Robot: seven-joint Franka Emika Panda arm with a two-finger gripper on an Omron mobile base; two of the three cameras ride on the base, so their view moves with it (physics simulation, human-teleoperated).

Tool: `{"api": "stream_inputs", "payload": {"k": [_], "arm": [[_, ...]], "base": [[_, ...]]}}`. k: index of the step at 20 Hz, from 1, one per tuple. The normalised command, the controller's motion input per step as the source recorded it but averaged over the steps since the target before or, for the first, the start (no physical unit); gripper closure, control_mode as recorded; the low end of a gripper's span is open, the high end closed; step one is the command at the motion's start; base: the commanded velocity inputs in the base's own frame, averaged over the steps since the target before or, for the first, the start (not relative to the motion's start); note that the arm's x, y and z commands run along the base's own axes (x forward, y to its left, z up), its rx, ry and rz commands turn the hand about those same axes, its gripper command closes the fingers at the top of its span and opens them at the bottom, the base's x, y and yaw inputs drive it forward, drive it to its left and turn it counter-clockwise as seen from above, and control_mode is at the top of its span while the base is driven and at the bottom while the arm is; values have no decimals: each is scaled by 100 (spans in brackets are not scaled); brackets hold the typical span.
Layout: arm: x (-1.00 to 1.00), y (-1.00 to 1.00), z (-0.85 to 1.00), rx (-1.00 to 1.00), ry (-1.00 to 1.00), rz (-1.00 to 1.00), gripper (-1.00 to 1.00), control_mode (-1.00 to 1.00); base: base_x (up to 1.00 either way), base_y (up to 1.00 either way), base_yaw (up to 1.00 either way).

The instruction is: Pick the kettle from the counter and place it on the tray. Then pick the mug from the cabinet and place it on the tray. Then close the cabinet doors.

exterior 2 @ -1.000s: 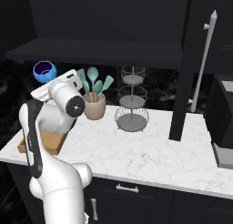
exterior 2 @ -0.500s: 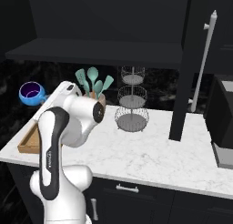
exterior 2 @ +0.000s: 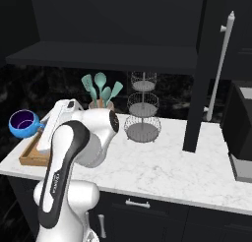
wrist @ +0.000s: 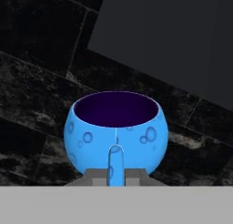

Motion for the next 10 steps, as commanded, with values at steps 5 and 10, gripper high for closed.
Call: {"api": "stream_inputs", "payload": {"k": [5, 10], "arm": [[-36, 14, -52, -8, -2, 3, 100, -100], [1, 24, -49, -9, 0, -4, 100, -100]], "base": [[0, 0, 0], [0, 0, 0]]}}
